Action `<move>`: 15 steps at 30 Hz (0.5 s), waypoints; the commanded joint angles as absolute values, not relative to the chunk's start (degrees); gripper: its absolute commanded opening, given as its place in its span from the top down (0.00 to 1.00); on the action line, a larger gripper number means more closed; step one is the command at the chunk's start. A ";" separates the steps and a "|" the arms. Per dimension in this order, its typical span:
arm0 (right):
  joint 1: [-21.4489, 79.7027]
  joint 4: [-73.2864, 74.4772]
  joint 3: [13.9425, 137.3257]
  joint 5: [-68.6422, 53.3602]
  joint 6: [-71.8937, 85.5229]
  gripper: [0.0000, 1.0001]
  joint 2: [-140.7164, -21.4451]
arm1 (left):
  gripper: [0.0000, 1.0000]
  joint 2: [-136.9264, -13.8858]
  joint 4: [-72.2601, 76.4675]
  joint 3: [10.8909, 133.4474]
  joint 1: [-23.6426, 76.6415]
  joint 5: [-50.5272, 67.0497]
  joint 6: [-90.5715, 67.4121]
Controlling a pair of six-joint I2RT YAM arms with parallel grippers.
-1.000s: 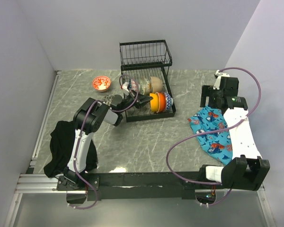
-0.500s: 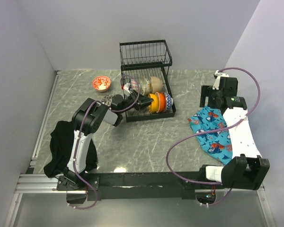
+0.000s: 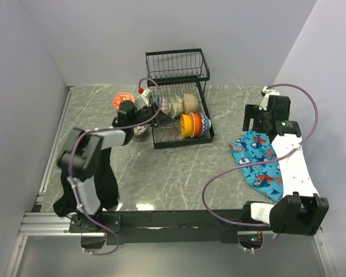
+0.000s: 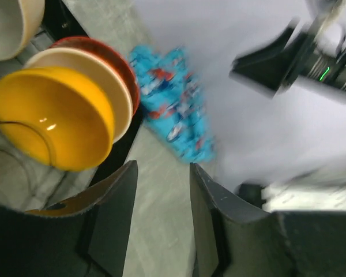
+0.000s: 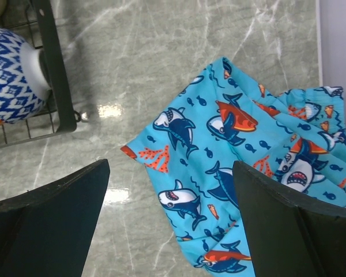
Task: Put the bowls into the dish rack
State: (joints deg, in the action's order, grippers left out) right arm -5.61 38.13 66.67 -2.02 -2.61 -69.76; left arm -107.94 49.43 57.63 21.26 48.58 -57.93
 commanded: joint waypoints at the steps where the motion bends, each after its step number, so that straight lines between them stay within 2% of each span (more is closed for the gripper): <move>1: -5.27 33.93 65.22 -4.21 -1.41 0.05 -67.06 | 0.53 -91.27 3.16 61.94 17.94 56.09 -9.11; 3: -5.10 32.26 64.60 -5.88 -0.71 0.05 -66.71 | 0.52 -88.08 -7.33 64.06 13.38 55.02 2.14; 4: -4.84 31.56 64.34 -6.06 -0.53 0.05 -66.71 | 0.51 -86.50 -19.13 67.64 12.05 53.37 13.68; 6: -4.40 29.28 63.72 -6.33 -0.35 0.05 -67.06 | 0.51 -86.66 -33.23 72.40 9.76 50.38 28.57; 7: -4.22 28.57 63.72 -6.50 -0.44 0.05 -67.23 | 0.51 -87.70 -45.32 76.08 9.32 46.36 44.49; 8: -4.04 26.91 63.37 -6.50 -0.53 0.05 -67.41 | 0.51 -88.15 -49.01 76.81 8.88 43.97 50.30; 13: -3.87 24.52 64.42 -6.07 -0.97 0.05 -68.11 | 0.54 -86.58 -49.06 69.99 7.65 37.01 68.79; 15: -3.78 24.52 65.04 -5.54 -1.23 0.05 -68.64 | 0.55 -87.10 -46.50 68.91 7.65 37.18 70.48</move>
